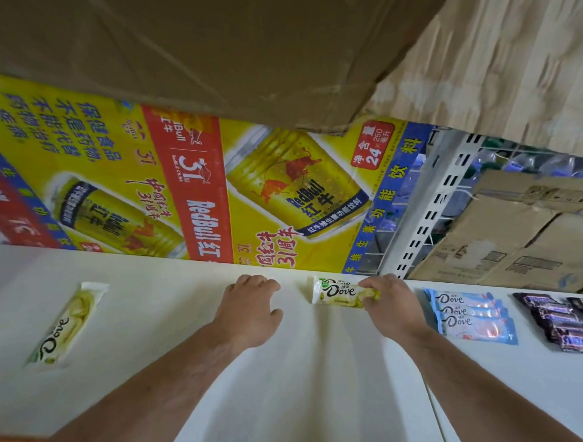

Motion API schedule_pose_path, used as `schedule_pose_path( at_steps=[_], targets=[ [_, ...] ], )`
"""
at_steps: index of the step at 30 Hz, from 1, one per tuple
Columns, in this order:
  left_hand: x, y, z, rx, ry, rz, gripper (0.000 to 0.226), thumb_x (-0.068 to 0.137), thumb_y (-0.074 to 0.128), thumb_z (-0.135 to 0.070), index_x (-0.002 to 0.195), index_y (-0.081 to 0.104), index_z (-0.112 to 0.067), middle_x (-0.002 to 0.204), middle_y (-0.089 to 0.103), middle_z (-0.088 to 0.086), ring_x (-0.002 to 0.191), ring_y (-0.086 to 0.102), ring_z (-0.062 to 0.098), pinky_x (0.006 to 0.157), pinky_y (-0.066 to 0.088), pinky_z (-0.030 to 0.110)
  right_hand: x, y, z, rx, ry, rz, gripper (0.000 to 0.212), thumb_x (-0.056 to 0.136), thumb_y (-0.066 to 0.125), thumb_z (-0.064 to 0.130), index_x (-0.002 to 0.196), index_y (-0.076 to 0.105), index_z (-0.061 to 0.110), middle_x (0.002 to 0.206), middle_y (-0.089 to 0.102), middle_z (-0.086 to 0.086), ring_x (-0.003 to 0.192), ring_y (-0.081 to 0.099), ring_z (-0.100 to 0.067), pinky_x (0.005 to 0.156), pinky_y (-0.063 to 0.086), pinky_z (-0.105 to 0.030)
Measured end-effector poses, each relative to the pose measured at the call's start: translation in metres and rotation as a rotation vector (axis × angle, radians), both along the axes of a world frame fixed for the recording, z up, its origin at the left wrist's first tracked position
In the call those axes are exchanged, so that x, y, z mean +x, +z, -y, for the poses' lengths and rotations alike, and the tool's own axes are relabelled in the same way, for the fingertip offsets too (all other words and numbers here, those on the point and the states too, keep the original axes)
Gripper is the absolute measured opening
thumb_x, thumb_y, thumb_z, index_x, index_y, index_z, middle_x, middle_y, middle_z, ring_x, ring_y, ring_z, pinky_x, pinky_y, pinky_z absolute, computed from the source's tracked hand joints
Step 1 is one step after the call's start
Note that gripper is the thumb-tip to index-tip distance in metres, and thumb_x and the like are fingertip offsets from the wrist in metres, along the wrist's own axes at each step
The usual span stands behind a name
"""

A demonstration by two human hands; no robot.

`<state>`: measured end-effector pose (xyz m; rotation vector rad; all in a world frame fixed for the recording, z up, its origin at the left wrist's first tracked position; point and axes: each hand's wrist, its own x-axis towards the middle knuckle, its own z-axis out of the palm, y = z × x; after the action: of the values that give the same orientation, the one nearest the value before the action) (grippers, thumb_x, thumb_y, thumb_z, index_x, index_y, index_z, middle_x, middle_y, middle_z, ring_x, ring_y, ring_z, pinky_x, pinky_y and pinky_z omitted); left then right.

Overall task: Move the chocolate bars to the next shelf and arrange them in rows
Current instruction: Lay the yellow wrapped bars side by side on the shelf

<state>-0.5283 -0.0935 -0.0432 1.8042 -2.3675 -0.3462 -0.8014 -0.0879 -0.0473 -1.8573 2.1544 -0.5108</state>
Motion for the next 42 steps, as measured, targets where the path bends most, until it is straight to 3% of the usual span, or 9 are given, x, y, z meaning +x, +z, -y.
schedule_pose_path(
  at_steps=[11, 14, 18, 23, 28, 32, 35, 38, 42],
  targets=[
    [-0.026, 0.013, -0.019, 0.027, 0.031, 0.033, 0.054, 0.092, 0.049, -0.046, 0.142, 0.04, -0.031, 0.145, 0.042, -0.007, 0.135, 0.032, 0.018, 0.11, 0.029, 0.037, -0.004, -0.005, -0.014, -0.076, 0.089, -0.26, 0.045, 0.09, 0.052, 0.033, 0.134, 0.057, 0.025, 0.133, 0.057, -0.006, 0.118, 0.049, -0.031, 0.096, 0.046, -0.042],
    [-0.03, 0.017, -0.028, 0.033, 0.074, 0.045, 0.053, 0.091, 0.049, -0.047, 0.142, 0.041, -0.031, 0.145, 0.043, -0.006, 0.135, 0.032, 0.019, 0.11, 0.03, 0.037, 0.004, -0.01, -0.031, -0.219, 0.162, -0.226, 0.034, 0.082, 0.062, 0.031, 0.114, 0.069, 0.022, 0.115, 0.065, -0.003, 0.103, 0.058, -0.03, 0.082, 0.052, -0.041],
    [-0.033, 0.02, -0.043, 0.058, 0.134, 0.052, 0.054, 0.091, 0.049, -0.047, 0.141, 0.041, -0.03, 0.145, 0.043, -0.004, 0.135, 0.033, 0.02, 0.109, 0.03, 0.039, 0.023, -0.016, -0.059, -0.187, 0.433, -0.207, 0.022, 0.074, 0.047, 0.035, 0.079, 0.066, 0.028, 0.091, 0.063, 0.006, 0.086, 0.06, -0.023, 0.068, 0.051, -0.034],
    [-0.023, 0.018, -0.062, 0.086, 0.211, 0.048, 0.052, 0.09, 0.05, -0.047, 0.139, 0.042, -0.03, 0.141, 0.046, -0.004, 0.133, 0.035, 0.02, 0.108, 0.033, 0.039, 0.038, -0.01, -0.075, -0.157, 0.517, -0.113, 0.026, 0.067, 0.059, 0.032, 0.087, 0.073, 0.025, 0.096, 0.068, 0.004, 0.088, 0.064, -0.024, 0.074, 0.057, -0.036],
    [0.002, 0.013, -0.072, 0.08, 0.243, 0.053, 0.05, 0.091, 0.05, -0.046, 0.138, 0.043, -0.03, 0.14, 0.047, -0.003, 0.132, 0.037, 0.021, 0.107, 0.033, 0.039, 0.057, -0.015, -0.069, -0.094, 0.641, -0.192, 0.043, 0.083, 0.035, 0.044, 0.105, 0.068, 0.029, 0.105, 0.063, 0.007, 0.104, 0.058, -0.021, 0.089, 0.049, -0.036],
    [0.041, 0.015, -0.075, 0.045, 0.264, 0.032, 0.049, 0.09, 0.05, -0.045, 0.137, 0.045, -0.03, 0.136, 0.05, -0.002, 0.131, 0.038, 0.022, 0.105, 0.032, 0.039, 0.094, -0.006, -0.065, -0.157, 0.613, -0.103, 0.017, 0.077, 0.066, 0.029, 0.092, 0.071, 0.025, 0.091, 0.067, 0.004, 0.084, 0.065, -0.023, 0.074, 0.058, -0.035],
    [0.085, 0.017, -0.078, 0.011, 0.287, 0.024, 0.049, 0.089, 0.05, -0.046, 0.135, 0.047, -0.03, 0.132, 0.054, -0.003, 0.128, 0.041, 0.021, 0.102, 0.034, 0.038, 0.142, 0.004, -0.064, -0.14, 0.65, -0.089, 0.028, 0.067, 0.082, 0.017, 0.091, 0.07, 0.023, 0.089, 0.067, 0.003, 0.078, 0.065, -0.023, 0.068, 0.059, -0.034],
    [0.138, 0.02, -0.081, -0.021, 0.308, 0.02, 0.048, 0.089, 0.051, -0.046, 0.134, 0.048, -0.03, 0.128, 0.055, -0.004, 0.125, 0.043, 0.02, 0.101, 0.036, 0.037, 0.201, 0.016, -0.062, -0.152, 0.653, -0.1, 0.023, 0.081, 0.071, 0.02, 0.104, 0.071, 0.02, 0.102, 0.067, 0.002, 0.095, 0.063, -0.024, 0.087, 0.055, -0.035],
    [0.21, 0.025, -0.08, -0.044, 0.328, 0.03, 0.046, 0.089, 0.052, -0.046, 0.132, 0.051, -0.028, 0.128, 0.057, -0.002, 0.124, 0.046, 0.021, 0.102, 0.04, 0.036, 0.281, 0.021, -0.054, -0.121, 0.702, -0.082, 0.027, 0.089, 0.063, 0.025, 0.114, 0.069, 0.019, 0.115, 0.065, 0.002, 0.109, 0.059, -0.021, 0.096, 0.048, -0.031]
  ],
)
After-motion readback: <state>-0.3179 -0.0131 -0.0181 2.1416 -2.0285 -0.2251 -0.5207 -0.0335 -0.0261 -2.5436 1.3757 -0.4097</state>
